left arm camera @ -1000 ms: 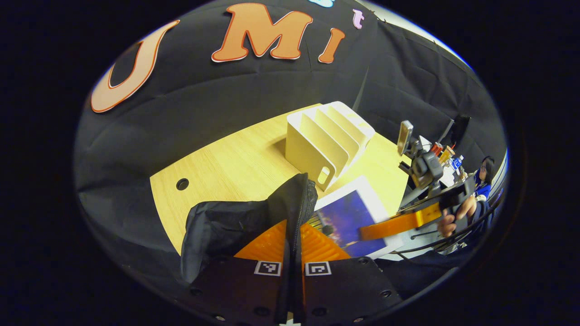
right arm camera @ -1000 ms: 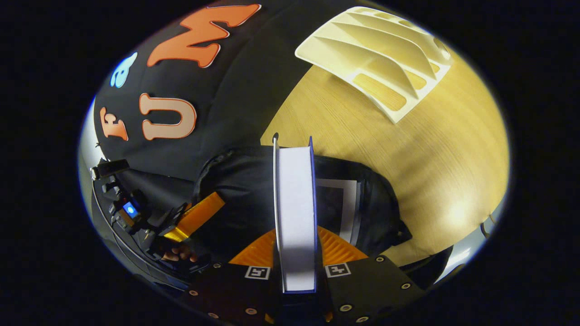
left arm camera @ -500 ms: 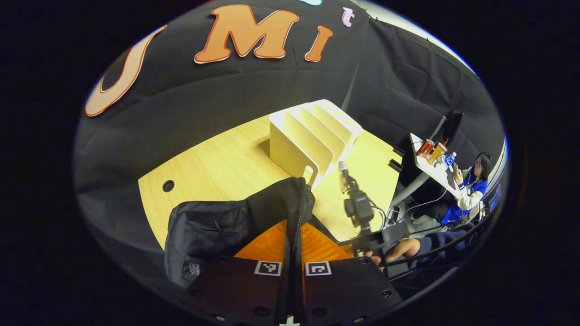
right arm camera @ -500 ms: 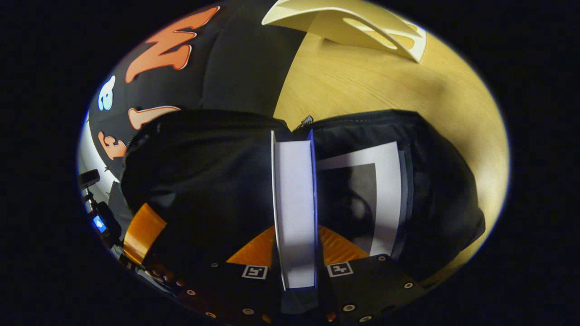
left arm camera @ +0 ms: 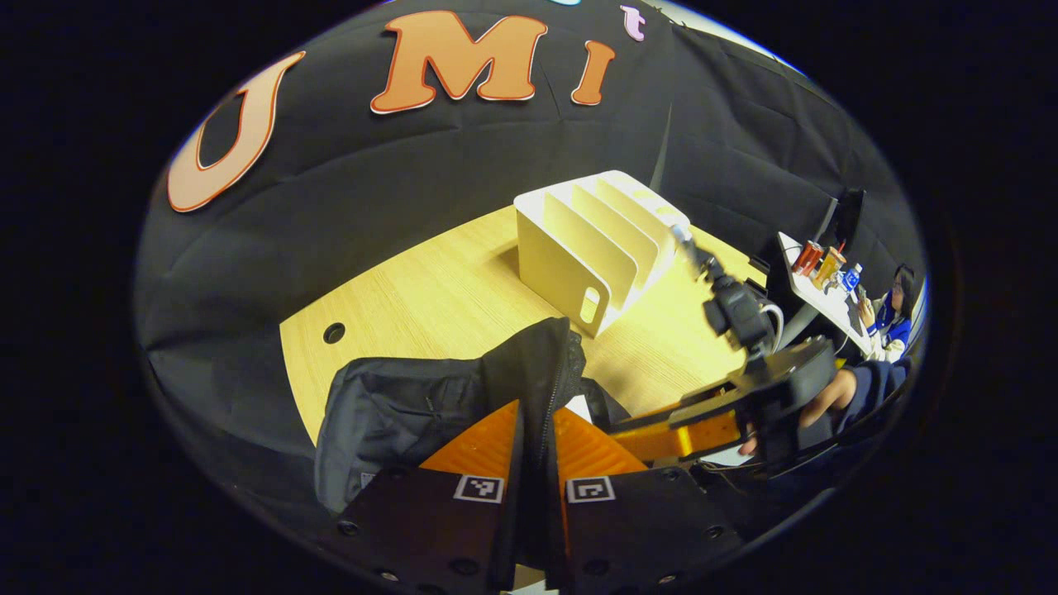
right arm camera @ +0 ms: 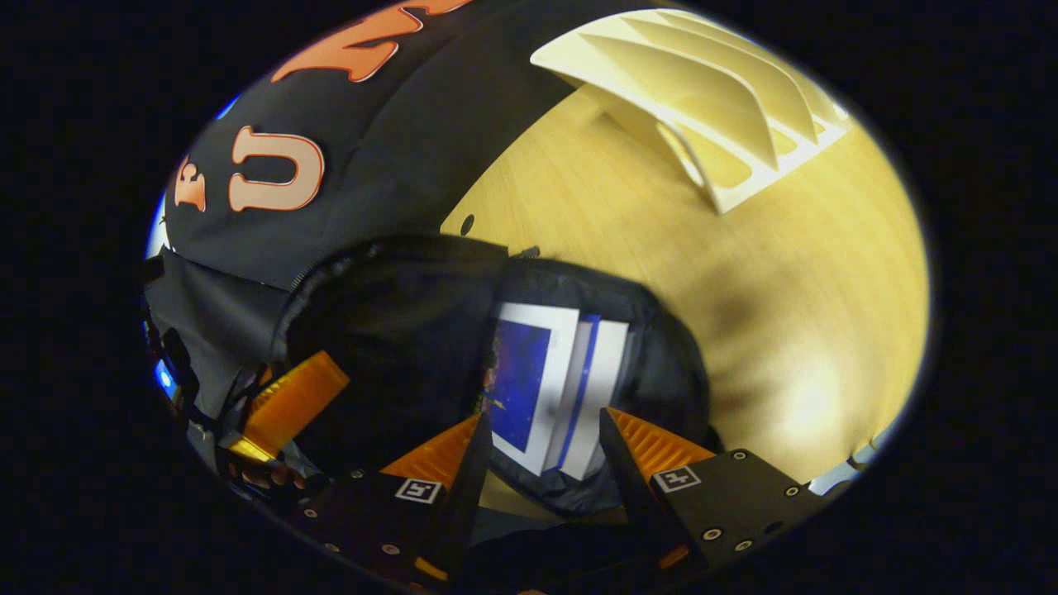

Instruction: Open the schoolbag, grab two books from the bookshelf and put them into the schoolbag.

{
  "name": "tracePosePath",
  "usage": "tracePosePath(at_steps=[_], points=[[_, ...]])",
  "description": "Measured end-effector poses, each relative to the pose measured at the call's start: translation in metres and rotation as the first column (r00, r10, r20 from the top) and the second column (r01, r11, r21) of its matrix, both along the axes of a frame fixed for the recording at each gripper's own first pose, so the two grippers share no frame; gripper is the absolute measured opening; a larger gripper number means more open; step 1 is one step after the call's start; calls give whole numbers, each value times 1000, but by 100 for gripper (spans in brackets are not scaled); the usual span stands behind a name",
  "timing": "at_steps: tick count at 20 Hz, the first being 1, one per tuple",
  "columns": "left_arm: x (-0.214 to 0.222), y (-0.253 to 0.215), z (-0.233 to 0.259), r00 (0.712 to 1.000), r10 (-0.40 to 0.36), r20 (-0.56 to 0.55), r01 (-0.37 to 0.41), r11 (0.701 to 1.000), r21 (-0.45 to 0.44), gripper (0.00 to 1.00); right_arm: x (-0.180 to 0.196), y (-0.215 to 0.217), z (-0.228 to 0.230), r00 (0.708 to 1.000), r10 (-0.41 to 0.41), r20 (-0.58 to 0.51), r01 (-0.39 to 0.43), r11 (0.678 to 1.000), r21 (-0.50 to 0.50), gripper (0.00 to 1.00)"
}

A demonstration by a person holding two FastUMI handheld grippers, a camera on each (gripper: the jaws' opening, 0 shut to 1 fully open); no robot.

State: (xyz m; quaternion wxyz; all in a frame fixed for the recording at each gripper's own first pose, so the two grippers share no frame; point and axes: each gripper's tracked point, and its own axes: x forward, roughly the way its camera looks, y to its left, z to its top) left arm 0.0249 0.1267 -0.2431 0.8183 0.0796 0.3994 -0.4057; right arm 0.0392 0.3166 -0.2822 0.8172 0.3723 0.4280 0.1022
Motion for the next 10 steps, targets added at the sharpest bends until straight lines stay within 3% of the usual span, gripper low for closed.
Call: tracePosePath(at_steps=[3,4,6,7,8,9,10], points=[[-12,-28,-3,999,13,29,-14,999,32,25,-5,-68,13,997,-32,67,42,989,-141,86],[-17,-37,-5,999,26,27,-28,999,47,40,-5,-90,20,995,-44,92,60,983,-176,91],[-23,-60,-1,998,55,32,-56,997,49,50,-6,-132,37,988,-67,143,98,969,-226,94],[-24,-74,3,996,73,42,-74,997,32,62,-5,-152,48,982,-76,170,118,961,-249,95],[-25,-85,12,994,94,55,-95,995,18,64,-4,-172,58,976,-85,202,139,951,-274,96],[-22,-99,22,990,122,76,-122,992,-3,77,-2,-191,66,968,-92,232,162,940,-302,97],[-19,-112,32,983,151,101,-150,988,-20,80,0,-209,76,959,-98,267,186,927,-327,97]])
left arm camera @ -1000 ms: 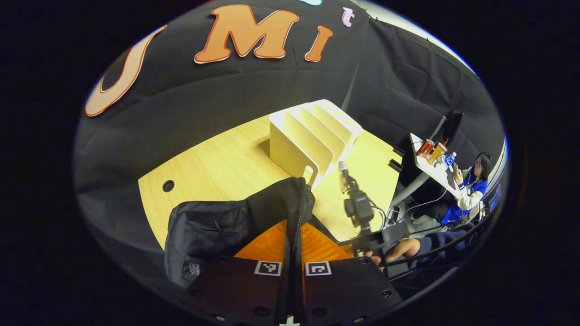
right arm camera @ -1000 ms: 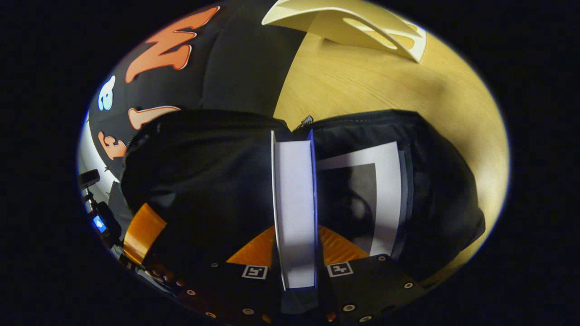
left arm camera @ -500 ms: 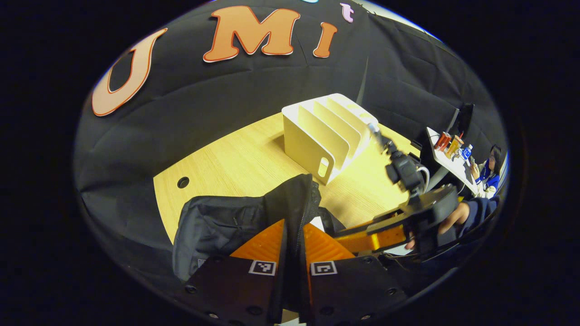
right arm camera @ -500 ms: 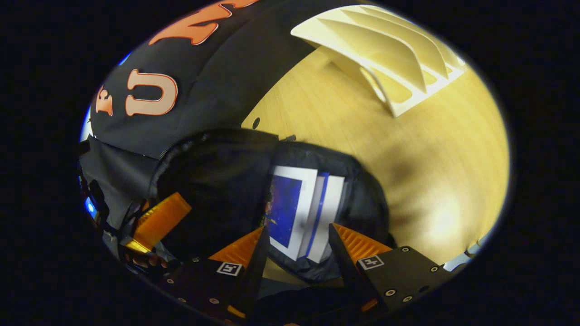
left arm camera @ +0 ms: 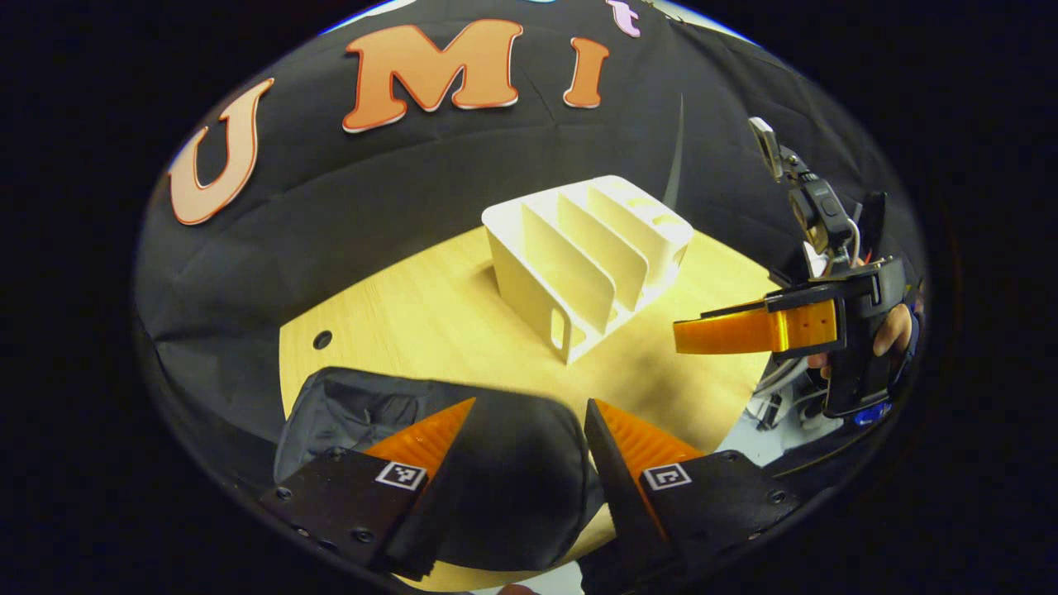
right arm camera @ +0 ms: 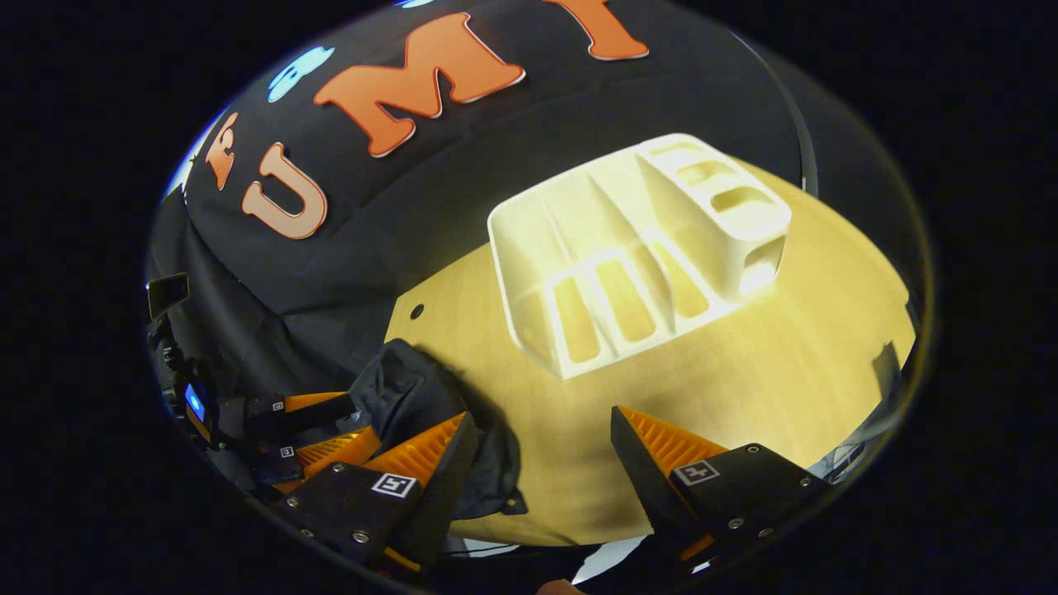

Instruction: Open the schoolbag, grab two books from the bookshelf and put them into the schoolbag.

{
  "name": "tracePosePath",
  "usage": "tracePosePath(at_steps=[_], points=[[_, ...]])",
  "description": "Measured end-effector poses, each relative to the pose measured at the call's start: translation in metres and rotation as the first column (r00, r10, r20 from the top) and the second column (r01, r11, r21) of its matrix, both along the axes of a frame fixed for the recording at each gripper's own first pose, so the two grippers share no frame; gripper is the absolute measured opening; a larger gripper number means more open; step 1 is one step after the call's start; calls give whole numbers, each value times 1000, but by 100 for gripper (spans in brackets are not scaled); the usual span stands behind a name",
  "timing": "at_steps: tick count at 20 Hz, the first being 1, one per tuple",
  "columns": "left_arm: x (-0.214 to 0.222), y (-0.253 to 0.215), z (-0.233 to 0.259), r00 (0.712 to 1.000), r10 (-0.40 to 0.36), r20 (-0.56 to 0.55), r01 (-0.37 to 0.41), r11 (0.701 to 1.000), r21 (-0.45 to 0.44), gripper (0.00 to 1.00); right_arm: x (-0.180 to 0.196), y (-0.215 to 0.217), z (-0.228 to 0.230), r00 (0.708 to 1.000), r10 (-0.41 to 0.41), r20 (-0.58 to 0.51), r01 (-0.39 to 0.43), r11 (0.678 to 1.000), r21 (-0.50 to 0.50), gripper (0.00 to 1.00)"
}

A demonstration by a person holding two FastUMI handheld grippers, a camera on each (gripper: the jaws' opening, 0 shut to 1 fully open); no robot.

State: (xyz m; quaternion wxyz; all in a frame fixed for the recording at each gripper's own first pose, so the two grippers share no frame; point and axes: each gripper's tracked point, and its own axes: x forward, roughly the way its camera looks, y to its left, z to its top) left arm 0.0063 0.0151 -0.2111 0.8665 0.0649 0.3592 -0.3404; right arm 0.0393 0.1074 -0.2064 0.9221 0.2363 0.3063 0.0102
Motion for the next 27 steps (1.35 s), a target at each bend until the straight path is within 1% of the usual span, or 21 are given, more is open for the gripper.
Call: tracePosePath(at_steps=[2,4,5,7,9,10,13,15,18,19,20,21,22,24,26,27], points=[[14,-23,22,994,73,82,-70,997,-35,81,3,-34,24,997,-20,72,26,997,-77,97],[24,-43,45,975,153,162,-141,987,-84,93,10,-65,53,986,-38,160,62,987,-148,97],[27,-52,57,960,193,204,-173,978,-114,96,12,-81,70,977,-44,208,81,981,-175,97],[33,-65,87,922,273,275,-233,957,-171,95,9,-108,102,953,-52,299,120,969,-214,97],[35,-78,116,876,353,330,-283,928,-242,96,5,-131,133,923,-52,380,158,955,-252,96],[33,-83,124,852,392,347,-307,911,-275,96,5,-142,145,906,-49,420,179,944,-277,96],[23,-100,156,796,479,370,-353,864,-359,96,-2,-166,174,861,-10,509,220,909,-354,96],[19,-111,171,764,515,389,-370,844,-389,96,-7,-175,186,841,16,541,227,896,-380,96],[12,-120,197,711,545,445,-369,827,-424,95,-13,-187,184,834,31,550,224,894,-389,96],[8,-124,208,689,554,467,-357,821,-447,99,-14,-191,185,831,34,555,222,895,-387,96],[5,-126,216,661,573,485,-357,808,-468,98,-16,-198,185,829,30,559,229,893,-388,96],[0,-130,219,651,578,492,-360,806,-470,94,-17,-200,186,825,31,564,230,893,-386,96],[-4,-129,219,645,580,498,-364,806,-468,95,-19,-203,187,824,27,566,234,894,-383,96],[-10,-133,216,645,581,497,-370,806,-463,93,-21,-207,190,815,24,578,237,897,-372,96],[-12,-135,215,643,583,497,-375,805,-459,93,-24,-210,191,807,20,591,253,891,-376,96],[-13,-136,216,636,586,502,-378,804,-460,96,-25,-212,192,801,23,598,263,884,-387,96]])
